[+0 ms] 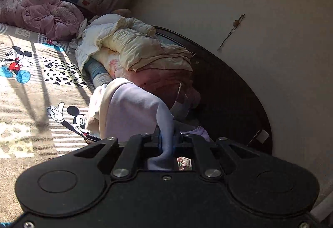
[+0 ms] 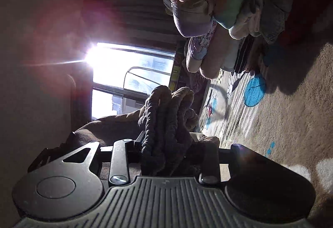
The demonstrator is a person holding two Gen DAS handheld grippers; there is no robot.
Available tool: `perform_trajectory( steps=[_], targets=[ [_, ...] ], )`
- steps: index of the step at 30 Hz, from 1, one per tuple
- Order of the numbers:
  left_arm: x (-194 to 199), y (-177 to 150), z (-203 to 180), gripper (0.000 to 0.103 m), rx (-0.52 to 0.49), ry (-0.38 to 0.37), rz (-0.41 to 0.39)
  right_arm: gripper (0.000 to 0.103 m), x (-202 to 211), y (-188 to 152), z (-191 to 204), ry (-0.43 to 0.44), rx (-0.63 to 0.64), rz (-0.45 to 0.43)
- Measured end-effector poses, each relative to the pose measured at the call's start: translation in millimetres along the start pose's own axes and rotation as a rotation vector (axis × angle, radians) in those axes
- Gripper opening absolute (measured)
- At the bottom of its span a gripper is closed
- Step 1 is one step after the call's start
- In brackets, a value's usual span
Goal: Fold clothes
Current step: 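Carry the folded sweatpants with both grippers toward the clothes stack by the headboard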
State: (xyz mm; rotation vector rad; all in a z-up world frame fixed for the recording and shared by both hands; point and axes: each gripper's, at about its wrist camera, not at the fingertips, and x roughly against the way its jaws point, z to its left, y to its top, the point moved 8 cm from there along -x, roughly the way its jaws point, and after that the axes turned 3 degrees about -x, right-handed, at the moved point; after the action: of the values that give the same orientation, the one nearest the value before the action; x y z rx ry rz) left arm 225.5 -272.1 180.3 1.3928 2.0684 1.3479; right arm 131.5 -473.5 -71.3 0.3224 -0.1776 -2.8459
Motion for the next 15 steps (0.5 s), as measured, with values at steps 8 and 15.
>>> perform_trajectory(
  steps=[8, 15],
  targets=[
    [-102, 68, -60, 0.006, -0.015, -0.247, -0.038, 0.038, 44, 162, 139, 0.053, 0.287, -0.260],
    [-240, -9, 2, 0.038, -0.021, -0.066, 0.198, 0.051, 45, 264, 111, -0.341, 0.434, -0.353]
  ],
)
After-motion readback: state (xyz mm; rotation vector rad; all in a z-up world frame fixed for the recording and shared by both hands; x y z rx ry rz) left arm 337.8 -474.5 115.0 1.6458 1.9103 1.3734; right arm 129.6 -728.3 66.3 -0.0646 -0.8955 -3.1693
